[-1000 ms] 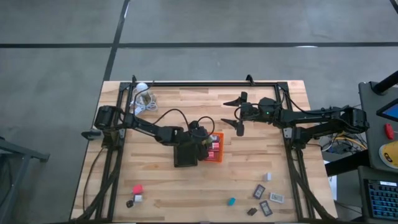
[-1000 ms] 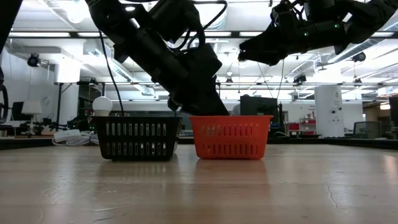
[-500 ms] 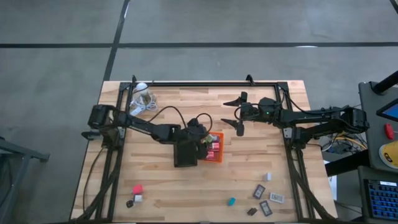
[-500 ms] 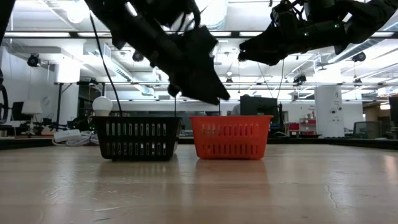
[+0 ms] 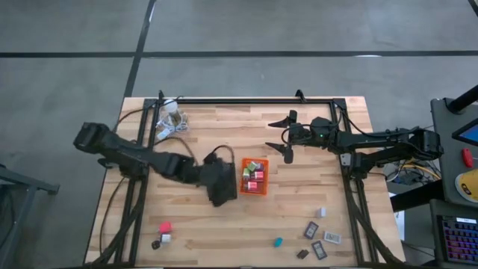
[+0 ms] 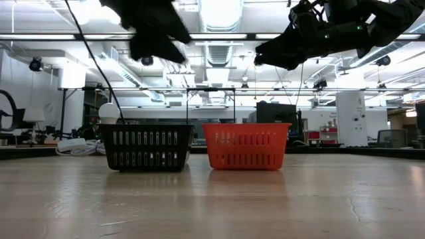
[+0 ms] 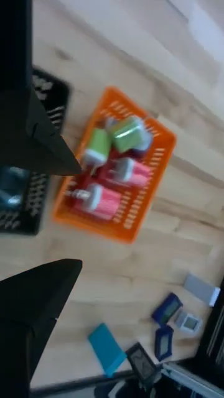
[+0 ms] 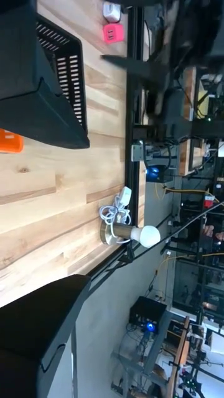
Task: Pick & Place Office items
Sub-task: Put the pink charger adapter into the orange bin
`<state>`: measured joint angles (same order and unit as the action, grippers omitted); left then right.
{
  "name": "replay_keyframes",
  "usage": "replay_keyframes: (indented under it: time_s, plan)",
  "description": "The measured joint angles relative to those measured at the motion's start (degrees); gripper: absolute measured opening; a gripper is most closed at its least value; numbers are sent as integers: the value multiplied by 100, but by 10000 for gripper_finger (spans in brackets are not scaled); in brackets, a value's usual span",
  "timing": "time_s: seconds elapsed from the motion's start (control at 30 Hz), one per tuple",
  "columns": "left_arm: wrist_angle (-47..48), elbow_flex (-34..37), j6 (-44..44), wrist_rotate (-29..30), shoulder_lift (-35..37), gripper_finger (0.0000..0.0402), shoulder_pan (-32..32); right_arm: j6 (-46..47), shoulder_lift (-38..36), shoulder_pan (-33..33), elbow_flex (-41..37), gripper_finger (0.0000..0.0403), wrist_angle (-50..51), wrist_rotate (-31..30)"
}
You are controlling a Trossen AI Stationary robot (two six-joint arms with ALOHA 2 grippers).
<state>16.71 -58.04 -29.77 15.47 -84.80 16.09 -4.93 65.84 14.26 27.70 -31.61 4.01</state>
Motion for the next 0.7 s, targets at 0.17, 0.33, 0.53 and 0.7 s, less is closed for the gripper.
replay_keyframes:
  time_s: [0.17,0.33,0.53,0.7]
  plan:
    - [847,3,-1153,933,350,236,868,0,0,0,0,350,0,0]
    - [1891,4,-3245,1435,431,237,1611,0,0,0,0,346,0,0]
    - [2950,11,-5254,1169,349,237,2371,0,0,0,0,340,-5,0]
    - [3302,11,-5968,810,342,237,2978,0,0,2,0,346,-5,0]
